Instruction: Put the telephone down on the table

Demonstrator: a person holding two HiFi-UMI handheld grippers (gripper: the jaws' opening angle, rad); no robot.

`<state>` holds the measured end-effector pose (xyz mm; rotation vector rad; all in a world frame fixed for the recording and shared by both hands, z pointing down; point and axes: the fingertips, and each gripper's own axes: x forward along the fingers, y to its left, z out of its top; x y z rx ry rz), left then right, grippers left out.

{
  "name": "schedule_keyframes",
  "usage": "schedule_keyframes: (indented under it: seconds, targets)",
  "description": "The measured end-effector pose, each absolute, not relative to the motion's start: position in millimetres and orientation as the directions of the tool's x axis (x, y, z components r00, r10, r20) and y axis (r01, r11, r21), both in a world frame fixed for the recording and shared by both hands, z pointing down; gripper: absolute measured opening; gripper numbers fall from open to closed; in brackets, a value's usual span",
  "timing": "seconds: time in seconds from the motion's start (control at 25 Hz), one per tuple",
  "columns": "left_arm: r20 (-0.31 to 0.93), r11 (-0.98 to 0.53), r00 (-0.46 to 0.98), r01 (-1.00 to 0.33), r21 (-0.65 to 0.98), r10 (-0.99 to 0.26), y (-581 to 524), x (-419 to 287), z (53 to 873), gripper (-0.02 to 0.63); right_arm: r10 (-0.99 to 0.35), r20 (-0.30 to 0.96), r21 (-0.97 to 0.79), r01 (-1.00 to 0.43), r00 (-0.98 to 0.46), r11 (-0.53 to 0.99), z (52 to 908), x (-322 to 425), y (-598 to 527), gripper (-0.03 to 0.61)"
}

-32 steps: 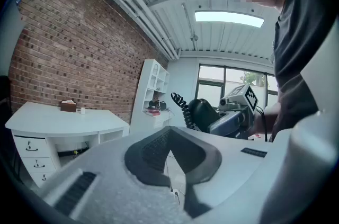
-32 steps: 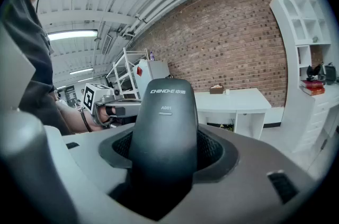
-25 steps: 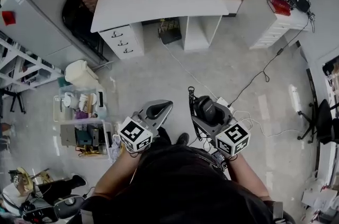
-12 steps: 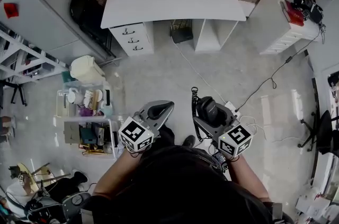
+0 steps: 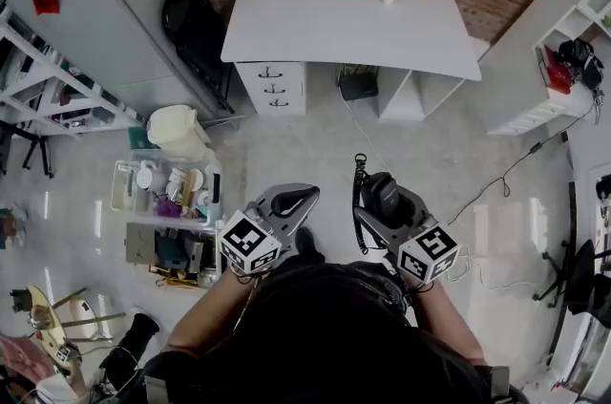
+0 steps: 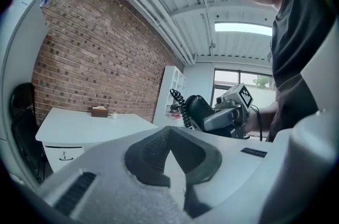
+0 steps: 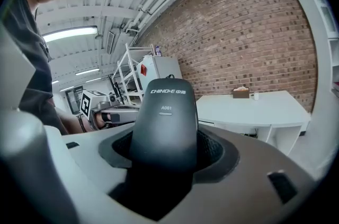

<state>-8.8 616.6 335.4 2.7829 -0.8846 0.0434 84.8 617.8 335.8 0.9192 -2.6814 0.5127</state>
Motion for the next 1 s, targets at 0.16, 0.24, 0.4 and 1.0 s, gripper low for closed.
schedule_keyframes:
  seconds: [0.16, 0.24, 0.4, 1.0]
  targets:
    - [0.087, -0.768, 0.787, -0.615, 0.180, -0.610, 601.2, -52.7, 327.8, 0.008, -0.514, 0.343, -0.236, -0.602, -0.786, 0.763, 330.2, 47.3, 598.2, 0.281]
    - [0.080, -0.751, 0.769, -0.638, 0.173, -0.635, 595.3, -69.8, 324.2, 0.008, -0.496, 0.342, -0.234, -0.583, -0.798, 0.778, 330.0, 32.7, 590.9, 0.281]
    - [0.078, -0.720, 0.736, -0.674, 0.162, -0.672, 586.7, -93.8, 320.1, 0.008, -0.461, 0.336, -0.234, -0.547, -0.821, 0.804, 329.3, 10.7, 575.3, 0.281]
    - [0.112, -0.662, 0.677, -0.735, 0.145, -0.727, 499.1, -107.7, 324.4, 0.008, -0.407, 0.322, -0.243, -0.490, -0.855, 0.837, 334.7, 0.2, 462.0, 0.281]
